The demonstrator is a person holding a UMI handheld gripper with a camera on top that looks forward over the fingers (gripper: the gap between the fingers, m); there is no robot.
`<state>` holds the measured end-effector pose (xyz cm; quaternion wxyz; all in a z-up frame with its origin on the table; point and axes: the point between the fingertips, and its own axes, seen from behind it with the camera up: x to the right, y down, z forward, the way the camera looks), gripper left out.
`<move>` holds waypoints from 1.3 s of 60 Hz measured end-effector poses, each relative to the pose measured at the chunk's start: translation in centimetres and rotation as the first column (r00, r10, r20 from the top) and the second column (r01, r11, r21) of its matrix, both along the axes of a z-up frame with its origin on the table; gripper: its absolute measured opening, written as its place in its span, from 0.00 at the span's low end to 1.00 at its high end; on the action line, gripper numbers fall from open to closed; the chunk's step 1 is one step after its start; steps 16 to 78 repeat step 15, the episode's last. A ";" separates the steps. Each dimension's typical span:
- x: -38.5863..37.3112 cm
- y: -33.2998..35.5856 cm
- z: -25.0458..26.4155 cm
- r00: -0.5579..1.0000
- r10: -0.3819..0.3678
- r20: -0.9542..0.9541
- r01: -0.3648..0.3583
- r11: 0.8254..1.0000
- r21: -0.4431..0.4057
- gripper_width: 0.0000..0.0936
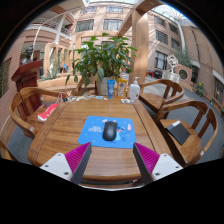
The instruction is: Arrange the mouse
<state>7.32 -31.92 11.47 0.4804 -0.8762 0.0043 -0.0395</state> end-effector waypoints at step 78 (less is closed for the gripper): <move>-0.5 -0.6 0.3 1.000 0.011 0.009 -0.011 1.000 0.029 0.92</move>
